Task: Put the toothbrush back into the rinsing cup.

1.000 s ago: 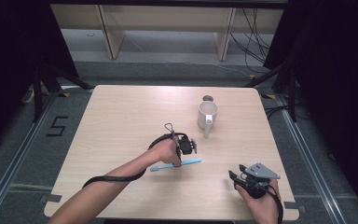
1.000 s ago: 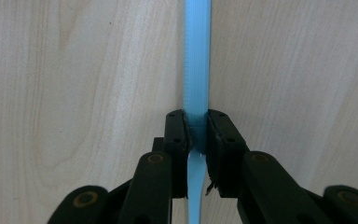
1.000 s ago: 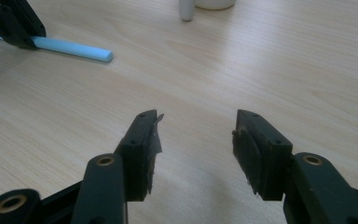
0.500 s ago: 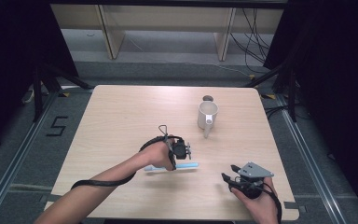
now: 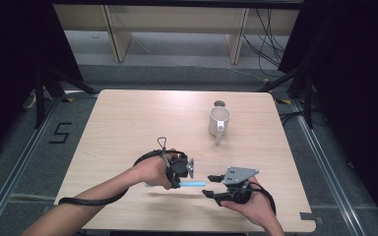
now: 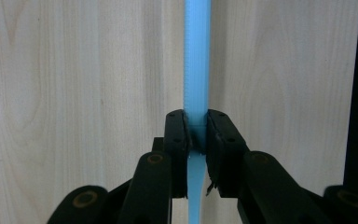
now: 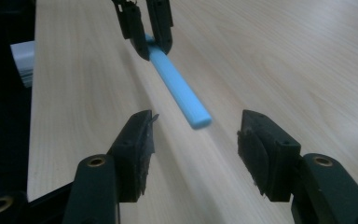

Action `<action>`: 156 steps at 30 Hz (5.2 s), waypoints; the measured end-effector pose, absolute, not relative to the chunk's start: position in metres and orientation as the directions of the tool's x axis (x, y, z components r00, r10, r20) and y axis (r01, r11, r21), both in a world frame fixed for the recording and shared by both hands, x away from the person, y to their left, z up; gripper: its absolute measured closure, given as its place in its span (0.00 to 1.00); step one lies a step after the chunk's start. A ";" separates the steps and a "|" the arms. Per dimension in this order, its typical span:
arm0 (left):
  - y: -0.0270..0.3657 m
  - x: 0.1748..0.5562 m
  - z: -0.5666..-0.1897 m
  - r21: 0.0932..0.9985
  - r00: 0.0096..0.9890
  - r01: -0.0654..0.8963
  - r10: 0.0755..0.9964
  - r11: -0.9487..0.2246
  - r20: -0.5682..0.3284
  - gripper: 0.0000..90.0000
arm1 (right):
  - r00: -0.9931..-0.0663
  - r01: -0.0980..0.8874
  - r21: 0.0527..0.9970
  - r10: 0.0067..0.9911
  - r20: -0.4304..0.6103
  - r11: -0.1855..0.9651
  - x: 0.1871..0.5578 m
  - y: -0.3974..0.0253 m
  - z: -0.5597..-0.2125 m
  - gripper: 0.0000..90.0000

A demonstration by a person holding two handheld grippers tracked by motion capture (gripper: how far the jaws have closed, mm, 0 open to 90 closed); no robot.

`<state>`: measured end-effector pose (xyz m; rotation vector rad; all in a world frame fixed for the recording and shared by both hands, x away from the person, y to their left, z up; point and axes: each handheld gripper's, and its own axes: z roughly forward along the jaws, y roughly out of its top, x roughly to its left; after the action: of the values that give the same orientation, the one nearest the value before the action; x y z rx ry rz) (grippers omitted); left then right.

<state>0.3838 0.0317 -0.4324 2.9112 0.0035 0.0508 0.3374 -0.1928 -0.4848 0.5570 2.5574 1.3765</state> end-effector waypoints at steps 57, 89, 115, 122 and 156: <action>0.030 0.379 -0.431 0.278 0.997 -0.073 -0.070 -0.958 0.021 0.87 | -0.978 0.165 0.845 0.198 0.072 0.508 0.358 -0.177 -0.497 0.87; 0.100 0.378 -0.398 0.869 0.895 0.237 0.446 -0.435 -0.021 0.46 | -0.725 0.099 0.985 0.688 -0.028 0.144 0.352 -0.215 -0.440 0.88; 0.128 0.408 -0.381 0.928 0.768 0.363 0.592 -0.085 -0.246 0.39 | -0.657 -0.035 0.999 0.754 -0.015 -0.011 0.370 -0.144 -0.428 0.88; 0.124 0.423 -0.380 0.911 0.741 0.413 0.574 0.018 -0.347 0.42 | -0.655 -0.024 1.000 0.755 -0.019 0.005 0.361 -0.134 -0.437 0.88; 0.098 0.430 -0.373 0.903 0.773 0.418 0.483 0.100 -0.412 0.78 | -0.617 -0.100 0.991 0.777 -0.129 0.085 0.357 -0.117 -0.440 0.87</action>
<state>0.4296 0.0977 -0.3732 1.5158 0.7604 0.0552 0.3573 -0.1170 -0.4403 0.6760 1.6757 1.6148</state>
